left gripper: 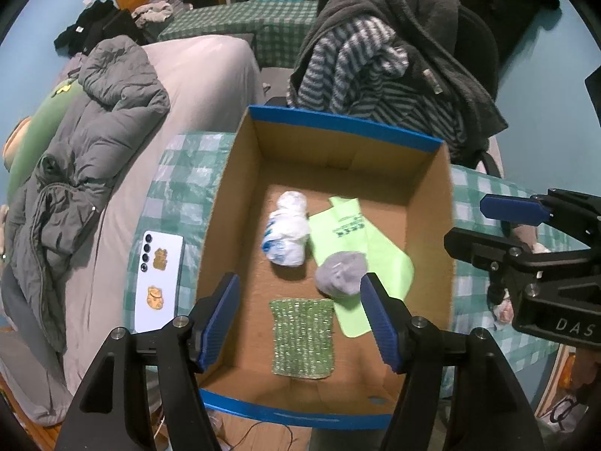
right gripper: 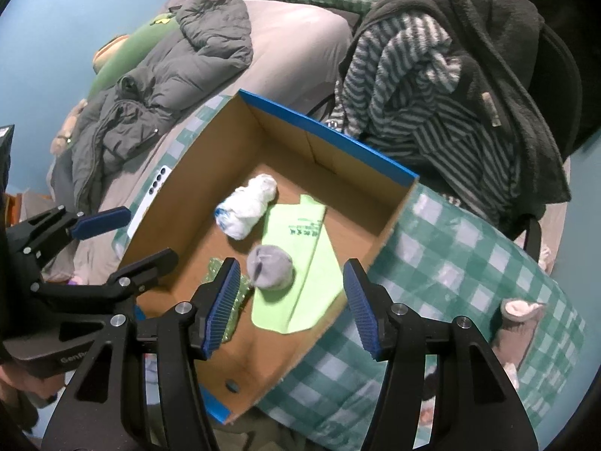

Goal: Organize soft objects
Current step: 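Move both tools back over the black sock and white plastic bag bundle, then grasp the white plastic bag bundle with the right tool while the left tool grasps the black sock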

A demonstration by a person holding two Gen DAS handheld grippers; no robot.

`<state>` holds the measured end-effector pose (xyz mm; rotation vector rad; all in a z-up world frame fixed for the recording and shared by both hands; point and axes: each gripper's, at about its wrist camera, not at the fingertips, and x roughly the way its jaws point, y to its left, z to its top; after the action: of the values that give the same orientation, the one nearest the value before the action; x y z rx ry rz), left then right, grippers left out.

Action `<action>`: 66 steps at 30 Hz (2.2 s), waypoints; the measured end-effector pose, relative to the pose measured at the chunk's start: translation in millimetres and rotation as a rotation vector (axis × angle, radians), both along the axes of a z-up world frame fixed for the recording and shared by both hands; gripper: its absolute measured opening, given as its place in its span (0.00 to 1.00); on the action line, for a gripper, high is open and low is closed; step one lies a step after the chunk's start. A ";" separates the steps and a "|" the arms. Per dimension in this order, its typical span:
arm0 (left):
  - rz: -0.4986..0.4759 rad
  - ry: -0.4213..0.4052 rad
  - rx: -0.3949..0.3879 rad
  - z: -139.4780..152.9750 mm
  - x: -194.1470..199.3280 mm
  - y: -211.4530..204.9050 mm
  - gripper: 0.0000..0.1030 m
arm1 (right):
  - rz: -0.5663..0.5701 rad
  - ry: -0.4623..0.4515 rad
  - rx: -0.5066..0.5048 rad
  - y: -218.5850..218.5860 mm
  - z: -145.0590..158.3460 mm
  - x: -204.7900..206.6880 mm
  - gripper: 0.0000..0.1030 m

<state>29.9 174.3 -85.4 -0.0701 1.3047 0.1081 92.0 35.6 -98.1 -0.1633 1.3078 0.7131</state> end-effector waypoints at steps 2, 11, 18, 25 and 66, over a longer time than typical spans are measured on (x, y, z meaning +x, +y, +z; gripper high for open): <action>-0.016 -0.007 -0.009 4.9 0.5 -9.1 0.66 | -0.009 -0.002 0.000 -9.2 3.3 -1.6 0.56; -0.096 -0.026 -0.009 16.7 4.5 -50.5 0.66 | -0.071 -0.011 -0.007 -56.3 17.2 -6.2 0.56; -0.168 -0.023 -0.005 17.6 4.0 -87.9 0.66 | -0.145 -0.004 -0.016 -102.4 20.9 -9.9 0.57; -0.221 -0.015 -0.004 17.3 4.6 -118.4 0.66 | -0.219 0.010 -0.026 -144.2 17.3 -13.6 0.57; -0.395 0.132 -0.023 -67.3 23.3 -240.3 0.66 | -0.429 0.140 -0.097 -269.0 -82.1 -31.6 0.57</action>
<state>53.2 -66.0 -152.7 0.1778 1.4286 -0.2430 60.5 -233.4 -180.2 0.0916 1.4515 0.2997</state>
